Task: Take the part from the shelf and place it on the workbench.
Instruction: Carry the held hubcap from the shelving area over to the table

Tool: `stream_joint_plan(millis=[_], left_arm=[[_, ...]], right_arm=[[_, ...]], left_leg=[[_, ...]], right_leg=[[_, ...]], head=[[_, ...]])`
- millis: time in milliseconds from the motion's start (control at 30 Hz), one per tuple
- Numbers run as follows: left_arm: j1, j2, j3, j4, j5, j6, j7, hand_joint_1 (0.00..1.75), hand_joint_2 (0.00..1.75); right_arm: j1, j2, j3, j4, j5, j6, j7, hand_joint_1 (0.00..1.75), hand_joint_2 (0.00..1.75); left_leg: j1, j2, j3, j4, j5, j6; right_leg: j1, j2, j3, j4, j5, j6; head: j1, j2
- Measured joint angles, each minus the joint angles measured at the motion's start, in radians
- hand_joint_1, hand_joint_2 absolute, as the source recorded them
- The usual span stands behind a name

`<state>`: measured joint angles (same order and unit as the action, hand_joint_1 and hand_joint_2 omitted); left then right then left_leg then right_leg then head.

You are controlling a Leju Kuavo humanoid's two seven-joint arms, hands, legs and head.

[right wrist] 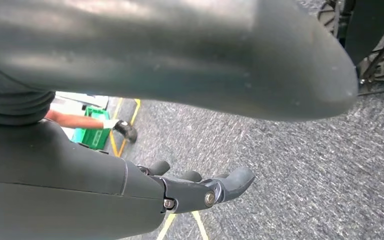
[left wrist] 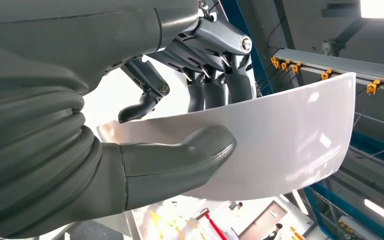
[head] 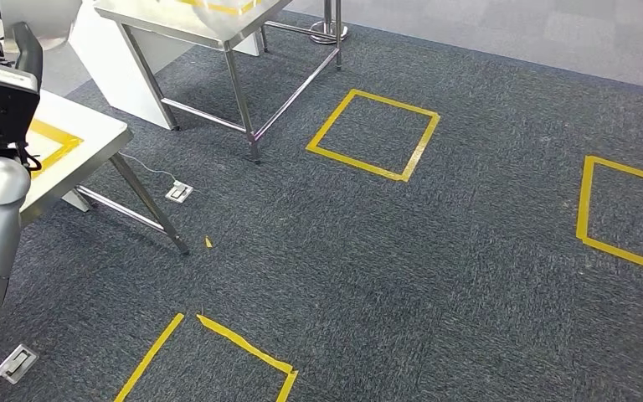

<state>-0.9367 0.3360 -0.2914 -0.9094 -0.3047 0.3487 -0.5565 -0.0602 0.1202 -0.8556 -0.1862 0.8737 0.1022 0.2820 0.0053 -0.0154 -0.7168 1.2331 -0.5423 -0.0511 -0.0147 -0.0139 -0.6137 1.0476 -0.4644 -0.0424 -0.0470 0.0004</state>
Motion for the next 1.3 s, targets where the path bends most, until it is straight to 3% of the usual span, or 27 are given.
stream_joint_plan(millis=[67, 100, 167, 233, 267, 333, 367, 433, 500, 567, 600, 633, 700, 767, 833, 867, 933, 1000, 1033, 1067, 1100, 1133, 1200, 1267, 1300], left_arm=[[0.012, 0.003, 0.000, 0.000, 0.000, 0.001, 0.001, 1.75, 1.75], [0.017, 0.005, 0.000, -0.002, 0.000, 0.001, 0.002, 1.75, 1.75], [0.021, 0.011, 0.001, -0.009, 0.000, 0.001, 0.003, 1.75, 1.75], [0.021, 0.014, 0.003, -0.020, -0.001, 0.001, 0.003, 1.75, 1.75], [0.022, 0.017, 0.004, -0.025, -0.001, 0.002, 0.004, 1.75, 1.75], [0.027, 0.023, 0.005, -0.034, -0.002, 0.003, 0.007, 1.75, 1.75], [0.029, 0.027, 0.006, -0.038, -0.003, 0.004, 0.008, 1.75, 1.75], [0.031, 0.030, 0.007, -0.047, -0.004, 0.005, 0.009, 1.75, 1.75], [0.035, 0.029, 0.008, -0.051, -0.005, 0.006, 0.010, 1.75, 1.75], [0.044, 0.028, 0.008, -0.052, -0.006, 0.007, 0.010, 1.75, 1.75], [0.049, 0.028, 0.008, -0.053, -0.007, 0.007, 0.010, 1.75, 1.75], [0.054, 0.028, 0.009, -0.055, -0.007, 0.007, 0.011, 1.75, 1.75], [0.060, 0.029, 0.015, -0.062, -0.012, 0.010, 0.011, 1.75, 1.75], [0.063, 0.030, 0.022, -0.071, -0.018, 0.014, 0.011, 1.75, 1.75], [0.068, 0.036, 0.029, -0.077, -0.022, 0.016, 0.012, 1.75, 1.75], [0.072, 0.040, 0.032, -0.079, -0.023, 0.016, 0.012, 1.75, 1.75], [0.076, 0.050, 0.036, -0.082, -0.023, 0.016, 0.012, 1.75, 1.75], [0.079, 0.053, 0.039, -0.083, -0.023, 0.015, 0.011, 1.75, 1.75], [0.082, 0.054, 0.040, -0.082, -0.023, 0.015, 0.010, 1.75, 1.75], [0.085, 0.054, 0.041, -0.082, -0.023, 0.014, 0.010, 1.75, 1.75], [0.087, 0.055, 0.042, -0.082, -0.023, 0.013, 0.010, 1.75, 1.75], [0.088, 0.056, 0.044, -0.082, -0.023, 0.012, 0.010, 1.75, 1.75], [0.088, 0.059, 0.046, -0.085, -0.023, 0.010, 0.009, 1.75, 1.75], [0.086, 0.062, 0.048, -0.089, -0.023, 0.008, 0.007, 1.75, 1.75], [0.085, 0.062, 0.048, -0.090, -0.024, 0.008, 0.007, 1.75, 1.75]], right_arm=[[0.002, 0.000, 0.000, 0.000, 0.003, 0.000, 0.001, 0.00, 0.00], [0.002, 0.000, 0.000, 0.000, 0.005, 0.000, 0.001, 0.00, 0.00], [0.002, 0.000, 0.000, 0.000, 0.008, 0.002, 0.001, 0.00, 0.00], [0.002, 0.000, 0.000, 0.000, 0.012, 0.003, 0.000, 0.00, 0.00], [0.002, 0.000, 0.000, 0.000, 0.014, 0.003, 0.000, 0.00, 0.00], [0.001, 0.000, 0.000, 0.000, 0.016, 0.003, 0.001, 0.00, 0.00], [0.000, 0.000, 0.000, 0.000, 0.016, 0.003, 0.001, 0.00, 0.00], [-0.001, 0.000, 0.000, 0.000, 0.017, 0.003, 0.001, 0.00, 0.00], [0.001, 0.000, 0.000, 0.000, 0.017, 0.003, 0.000, 0.00, 0.00], [0.003, 0.000, 0.000, 0.000, 0.019, 0.003, 0.001, 0.00, 0.00], [0.003, 0.000, 0.000, 0.000, 0.021, 0.003, 0.001, 0.00, 0.00], [0.003, 0.000, 0.000, 0.000, 0.022, 0.003, 0.002, 0.00, 0.00], [0.003, 0.000, 0.000, 0.000, 0.025, 0.003, 0.002, 0.00, 0.00], [0.002, 0.000, 0.000, 0.000, 0.028, 0.002, -0.002, 0.00, 0.00], [0.000, 0.000, 0.000, 0.000, 0.030, 0.002, -0.006, 0.00, 0.00], [-0.001, 0.000, 0.000, 0.000, 0.030, 0.002, -0.006, 0.00, 0.00], [-0.003, 0.001, 0.000, 0.000, 0.031, 0.002, -0.006, 0.00, 0.00], [-0.002, 0.001, 0.000, 0.000, 0.031, 0.002, -0.006, 0.00, 0.00], [-0.001, 0.001, 0.000, 0.000, 0.032, 0.002, -0.006, 0.00, 0.00], [0.000, 0.001, 0.000, 0.000, 0.032, 0.002, -0.006, 0.00, 0.00], [0.000, 0.001, 0.000, 0.000, 0.033, 0.002, -0.006, 0.00, 0.00], [0.000, 0.001, 0.000, 0.000, 0.033, 0.002, -0.006, 0.00, 0.00], [0.000, 0.002, 0.000, 0.000, 0.034, 0.002, -0.006, 0.00, 0.00], [-0.001, 0.002, 0.000, 0.000, 0.034, 0.002, -0.007, 0.00, 0.00], [-0.001, 0.002, 0.000, 0.000, 0.034, 0.002, -0.007, 0.00, 0.00]], left_leg=[[0.001, 0.004, -0.035, 0.073, -0.016, -0.002], [0.001, 0.006, -0.027, 0.056, 0.002, -0.001], [-0.001, 0.028, 0.038, -0.072, 0.066, 0.004], [-0.009, 0.057, 0.097, -0.183, 0.099, 0.016], [-0.013, 0.062, 0.107, -0.204, 0.101, 0.022], [-0.015, 0.044, 0.109, -0.210, 0.102, 0.035], [-0.012, 0.035, 0.110, -0.213, 0.104, 0.041], [-0.005, 0.020, 0.115, -0.220, 0.109, 0.052], [-0.003, 0.004, 0.115, -0.220, 0.109, 0.058], [-0.003, -0.017, 0.114, -0.217, 0.108, 0.060], [-0.003, -0.027, 0.113, -0.215, 0.107, 0.059], [-0.002, -0.038, 0.113, -0.212, 0.106, 0.057], [-0.001, -0.056, 0.110, -0.203, 0.101, 0.049], [-0.002, -0.072, 0.105, -0.199, 0.098, 0.037], [0.000, -0.085, 0.103, -0.203, 0.101, 0.023], [0.001, -0.081, 0.102, -0.202, 0.100, 0.017], [0.000, -0.046, 0.080, -0.159, 0.073, 0.008], [0.000, -0.006, 0.026, -0.045, 0.014, 0.001], [0.002, 0.000, -0.003, 0.015, -0.010, -0.001], [0.003, 0.003, -0.021, 0.053, -0.018, -0.003], [0.004, 0.005, -0.022, 0.055, -0.008, -0.004], [0.004, 0.009, -0.004, 0.020, 0.017, -0.004], [0.001, 0.037, 0.065, -0.114, 0.074, 0.002], [-0.006, 0.058, 0.110, -0.199, 0.097, 0.015], [-0.010, 0.057, 0.113, -0.208, 0.095, 0.022]], right_leg=[[0.000, -0.016, 0.000, 0.000, -0.002, -0.002], [0.001, -0.024, 0.001, 0.000, -0.003, -0.001], [0.001, -0.039, 0.005, 0.000, -0.006, 0.003], [0.006, -0.054, 0.009, 0.001, -0.011, 0.012], [0.008, -0.062, 0.011, 0.001, -0.013, 0.017], [0.010, -0.080, 0.015, -0.002, -0.016, 0.027], [0.009, -0.077, 0.016, 0.002, -0.021, 0.032], [0.007, -0.041, -0.007, 0.058, -0.054, 0.041], [0.004, -0.002, -0.070, 0.185, -0.110, 0.045], [0.004, 0.007, -0.123, 0.275, -0.130, 0.047], [0.004, 0.009, -0.124, 0.267, -0.112, 0.047], [0.003, 0.012, -0.106, 0.220, -0.079, 0.046], [0.000, 0.033, -0.042, 0.083, -0.018, 0.044], [0.000, 0.046, -0.007, 0.013, 0.000, 0.040], [0.002, 0.035, -0.005, 0.008, 0.000, 0.030], [0.002, 0.028, -0.003, 0.005, 0.003, 0.022], [0.000, 0.015, 0.000, -0.004, 0.008, 0.009], [0.001, 0.001, 0.000, -0.006, 0.007, 0.002], [0.002, -0.008, 0.000, -0.006, 0.006, 0.000], [0.002, -0.016, 0.001, -0.005, 0.005, 0.000], [0.002, -0.024, 0.001, -0.005, 0.004, 0.000], [0.002, -0.032, 0.002, -0.005, 0.003, 0.001], [0.004, -0.047, 0.007, -0.005, -0.001, 0.006], [0.009, -0.061, 0.011, -0.005, -0.004, 0.015], [0.011, -0.068, 0.012, -0.005, -0.005, 0.021]], head=[[0.000, 0.000], [0.000, 0.000], [0.000, 0.000], [0.000, 0.000], [0.001, 0.000], [0.001, 0.000], [0.002, 0.000], [0.004, 0.000], [0.008, 0.000], [0.009, 0.000], [0.010, 0.000], [0.010, 0.000], [0.011, 0.000], [0.011, 0.000], [0.011, 0.000], [0.011, 0.000], [0.006, 0.000], [0.002, 0.000], [0.002, 0.000], [0.002, 0.000], [0.002, 0.000], [0.002, 0.000], [0.002, 0.000], [0.002, 0.000], [0.003, 0.000]])
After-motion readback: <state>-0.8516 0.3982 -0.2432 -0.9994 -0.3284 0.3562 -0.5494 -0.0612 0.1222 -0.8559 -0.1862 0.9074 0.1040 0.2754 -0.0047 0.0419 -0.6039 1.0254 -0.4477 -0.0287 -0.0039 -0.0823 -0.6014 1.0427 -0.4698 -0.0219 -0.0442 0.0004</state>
